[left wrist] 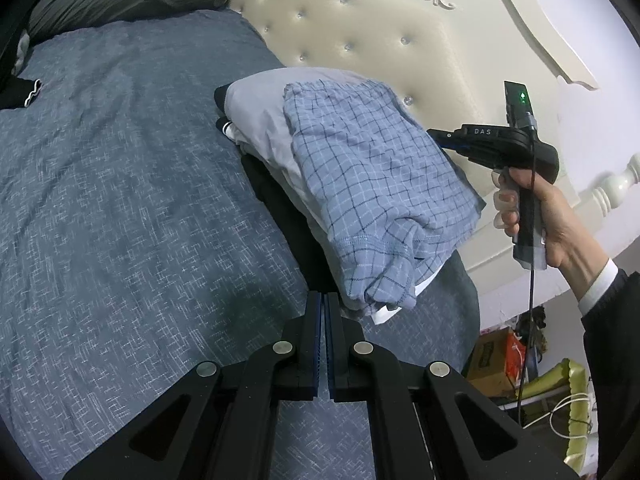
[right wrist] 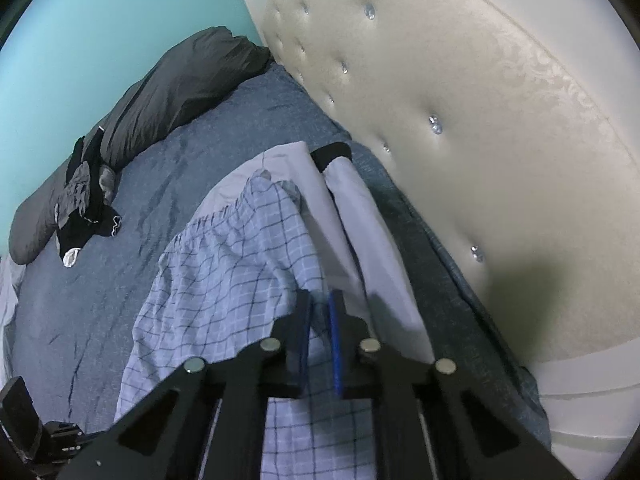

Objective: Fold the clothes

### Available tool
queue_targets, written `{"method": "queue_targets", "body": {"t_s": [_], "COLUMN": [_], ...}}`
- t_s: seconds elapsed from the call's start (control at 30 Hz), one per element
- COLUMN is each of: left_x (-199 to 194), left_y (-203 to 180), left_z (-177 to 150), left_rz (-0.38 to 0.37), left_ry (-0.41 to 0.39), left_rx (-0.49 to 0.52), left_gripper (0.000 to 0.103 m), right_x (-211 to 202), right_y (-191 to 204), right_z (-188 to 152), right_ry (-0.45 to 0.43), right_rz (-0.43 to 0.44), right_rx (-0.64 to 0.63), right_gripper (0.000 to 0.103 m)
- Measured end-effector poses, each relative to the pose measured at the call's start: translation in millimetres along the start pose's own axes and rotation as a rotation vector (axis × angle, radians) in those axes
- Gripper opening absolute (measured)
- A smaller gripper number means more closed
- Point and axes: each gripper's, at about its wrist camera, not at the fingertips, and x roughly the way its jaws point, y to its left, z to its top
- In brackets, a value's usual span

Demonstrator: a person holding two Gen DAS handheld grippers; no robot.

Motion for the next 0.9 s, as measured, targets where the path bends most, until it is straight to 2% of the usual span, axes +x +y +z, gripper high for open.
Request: {"method": "queue_targets", "body": {"t_s": [0.3, 0.47, 0.63, 0.77, 0.9], "left_x": [-2, -3, -4, -6, -7], "left_y": [6, 7, 7, 8, 10], "left_z": [-2, -4, -4, -5, -5], "left_rz": [0.009, 0.012, 0.011, 0.008, 0.012], "left_ry": [-0.002, 0.002, 0.000, -0.004, -0.005], "left_rx": [-0.001, -0.001, 0.000, 0.000, 0.001], "left_gripper": [0.002, 0.002, 0.002, 0.002, 0.002], "right_x": [0, 1, -12, -11, -5], "right_y": [-17, -21, -27, -20, -5], "right_z": [2, 1, 5, 13, 22], "right_ry": [-0.031, -0.044, -0.110, -0.089, -0.062], "right_rz": [-0.032, -0.008, 0.016, 0.059, 0.042], "right_rx": [0.061, 0.078, 0.142, 0.117, 0.082], "right_gripper": [0.001, 0.001, 0.002, 0.003, 0.010]}}
